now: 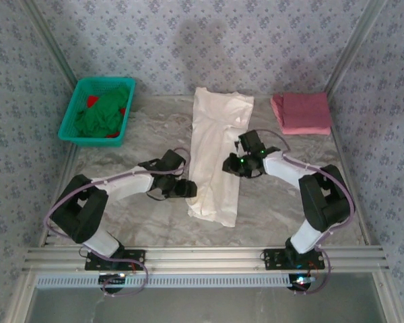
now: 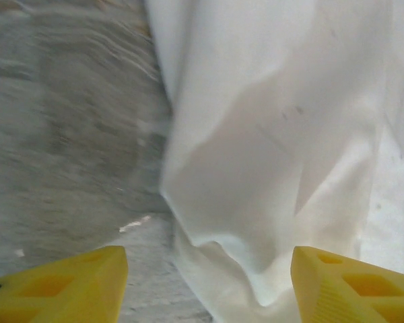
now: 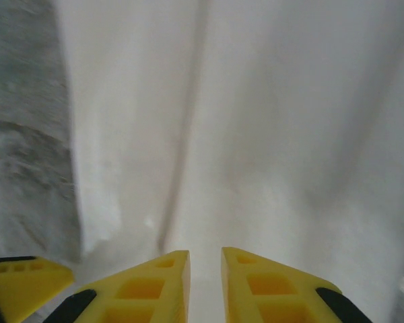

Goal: Fold and stack the t-shirts

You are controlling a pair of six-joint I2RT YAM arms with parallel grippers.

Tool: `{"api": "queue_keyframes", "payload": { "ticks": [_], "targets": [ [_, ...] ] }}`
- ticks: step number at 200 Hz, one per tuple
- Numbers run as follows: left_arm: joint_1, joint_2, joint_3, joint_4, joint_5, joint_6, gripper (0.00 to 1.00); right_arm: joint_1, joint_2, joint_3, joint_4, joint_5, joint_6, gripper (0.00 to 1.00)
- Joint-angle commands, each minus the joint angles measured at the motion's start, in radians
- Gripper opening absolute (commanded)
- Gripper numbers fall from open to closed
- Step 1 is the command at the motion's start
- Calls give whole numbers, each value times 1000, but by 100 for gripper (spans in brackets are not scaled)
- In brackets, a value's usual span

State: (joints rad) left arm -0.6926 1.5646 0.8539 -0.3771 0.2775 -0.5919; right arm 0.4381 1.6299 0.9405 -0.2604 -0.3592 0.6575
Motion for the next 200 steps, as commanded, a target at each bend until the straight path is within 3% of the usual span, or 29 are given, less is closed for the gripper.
{"api": "queue_keyframes", "payload": {
  "ticks": [1,70,122,158,200],
  "targets": [
    [-12,26,-7,32,16,-19,58,-6,-48,-39,23,45,17,22],
    [-17,-16,35,-42,-116,-6,0,-13,-32,-38,25,45,-5,22],
    [-15,-102,39,-156,-253,-21,0,-15,-20,-36,-1,71,-16,22],
    [-3,-153,53,-218,-307,-1,0,-23,59,-37,4,82,-10,17],
    [-16,-166,116,-265,-328,59,9,-15,168,-22,35,59,5,10]
  ]
}}
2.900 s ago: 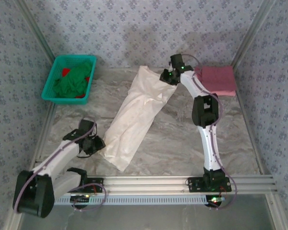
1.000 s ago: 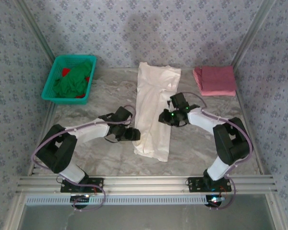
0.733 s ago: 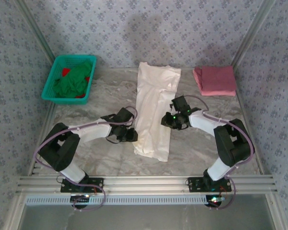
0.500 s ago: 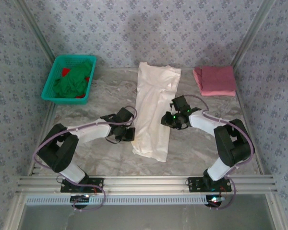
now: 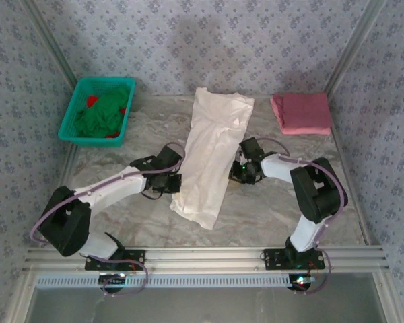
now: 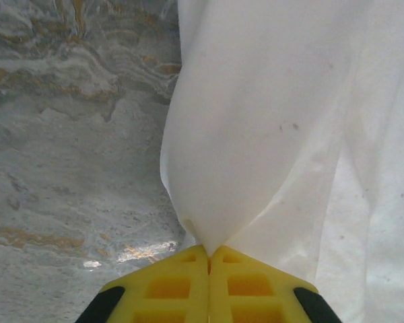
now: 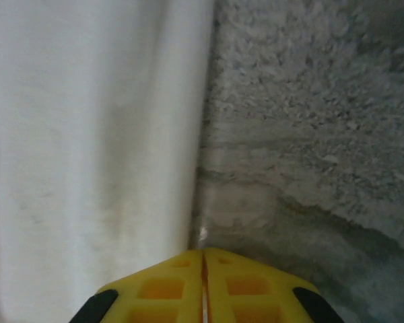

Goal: Fold and stack the t-shirts

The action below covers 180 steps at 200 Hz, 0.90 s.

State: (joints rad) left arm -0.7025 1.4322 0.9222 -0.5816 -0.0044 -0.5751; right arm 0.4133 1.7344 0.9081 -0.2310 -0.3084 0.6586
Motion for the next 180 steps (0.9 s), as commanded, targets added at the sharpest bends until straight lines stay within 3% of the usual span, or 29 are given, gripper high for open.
{"api": "queue_keyframes", "payload": {
  "ticks": [1,32,49,58,67,81,112,143,180],
  "targets": [
    [-5,-33,48,-62,-47,43,9,10,66,12,6,9,4,9],
    [3,-32,29,-72,-71,49,9,9,82,11,11,24,18,0],
    [8,-30,7,-64,-68,43,8,1,77,11,-5,42,21,0],
    [12,-31,-4,-55,-64,41,16,-7,73,12,-9,40,21,0],
    [14,-28,-12,-49,-62,38,30,-14,70,15,-7,27,19,0],
    [17,-28,-27,-32,-57,34,30,-15,52,16,-9,13,19,0],
    [29,-13,-36,11,-25,50,43,38,-7,36,-17,-5,17,0],
    [15,39,-21,51,23,71,52,70,-42,16,48,-109,52,0],
    [30,96,-60,103,11,61,48,186,-124,2,65,-218,65,19]
  ]
}}
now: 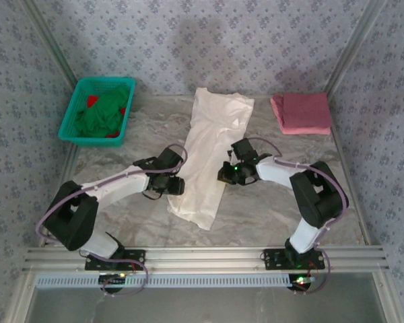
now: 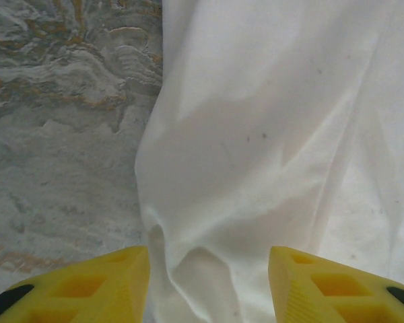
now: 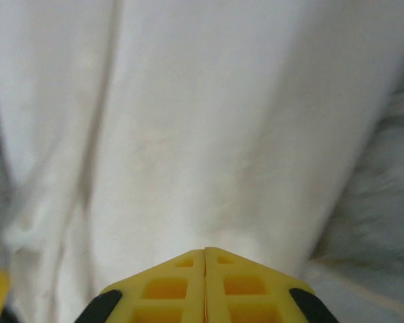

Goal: Fold and stack the t-shirts

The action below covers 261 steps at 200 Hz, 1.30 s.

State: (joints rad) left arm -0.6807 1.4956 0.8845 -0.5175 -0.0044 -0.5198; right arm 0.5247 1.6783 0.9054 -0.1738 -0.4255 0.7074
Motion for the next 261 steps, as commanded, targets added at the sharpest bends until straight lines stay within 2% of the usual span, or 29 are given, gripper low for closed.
{"api": "queue_keyframes", "payload": {
  "ticks": [1,34,66,98,134,160,244,254,261],
  "targets": [
    [9,35,-22,39,11,5,48,78,-69,5,6,-102,16,20],
    [43,29,-59,71,8,-16,33,161,-112,-42,-21,-135,60,33],
    [73,-9,-81,71,4,-33,0,206,-52,-60,-10,-217,73,47],
    [91,-81,-82,41,-15,-38,0,269,21,-26,28,-242,77,48],
    [98,-143,-94,27,-17,-46,0,289,93,25,95,-270,101,39],
    [104,-174,-99,22,-19,-59,0,300,122,61,97,-278,105,38],
    [115,-155,-126,54,-14,-64,0,316,201,82,126,-313,136,43],
    [118,-149,-134,65,-8,-67,0,316,210,85,141,-321,135,39],
    [119,-145,-134,69,-6,-66,0,316,221,90,146,-327,133,29]
  ]
}}
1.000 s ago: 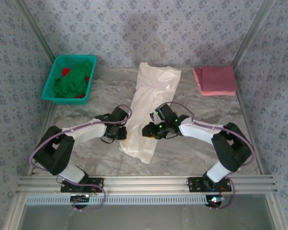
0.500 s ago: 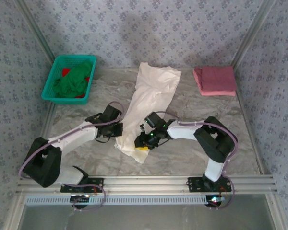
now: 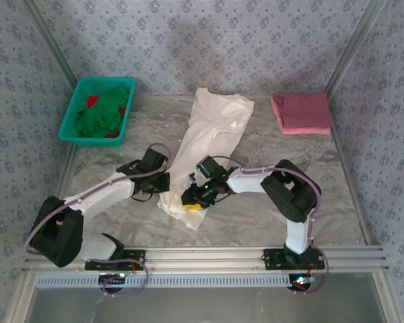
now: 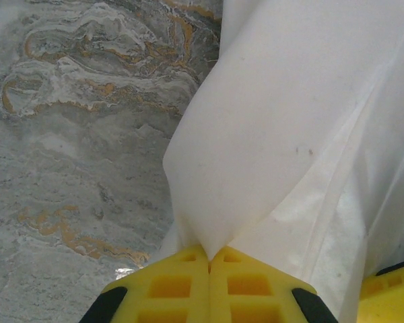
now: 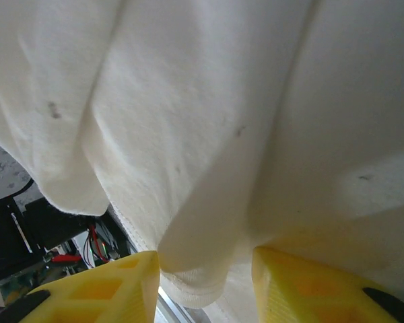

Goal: Fold and stack the t-shirts

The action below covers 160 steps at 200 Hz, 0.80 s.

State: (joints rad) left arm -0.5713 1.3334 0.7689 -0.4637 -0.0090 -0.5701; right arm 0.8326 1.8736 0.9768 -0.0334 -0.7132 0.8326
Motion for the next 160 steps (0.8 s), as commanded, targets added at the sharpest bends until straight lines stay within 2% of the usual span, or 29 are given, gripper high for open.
{"api": "queue_keyframes", "payload": {
  "ticks": [1,18,30,51,95,111,137,160],
  "targets": [
    [10,17,-18,16,-2,-16,0,9,26,19,6,-40,7,28],
    [11,25,-11,9,0,-13,0,5,32,31,5,-32,11,8],
    [12,17,-12,3,-3,-15,0,5,16,33,-3,-25,10,0],
    [15,-14,-25,-4,-1,-23,0,-14,-34,33,-80,-2,-15,0],
    [15,-62,-8,-52,78,-19,0,-104,-181,8,-277,44,-100,0],
    [15,-74,-15,-53,74,-19,8,-124,-202,7,-313,44,-127,0],
    [15,-73,-16,-52,58,-15,15,-125,-204,2,-315,30,-129,0],
    [15,-63,-9,-44,55,-11,10,-97,-202,-15,-235,-41,-80,0]
  ]
}}
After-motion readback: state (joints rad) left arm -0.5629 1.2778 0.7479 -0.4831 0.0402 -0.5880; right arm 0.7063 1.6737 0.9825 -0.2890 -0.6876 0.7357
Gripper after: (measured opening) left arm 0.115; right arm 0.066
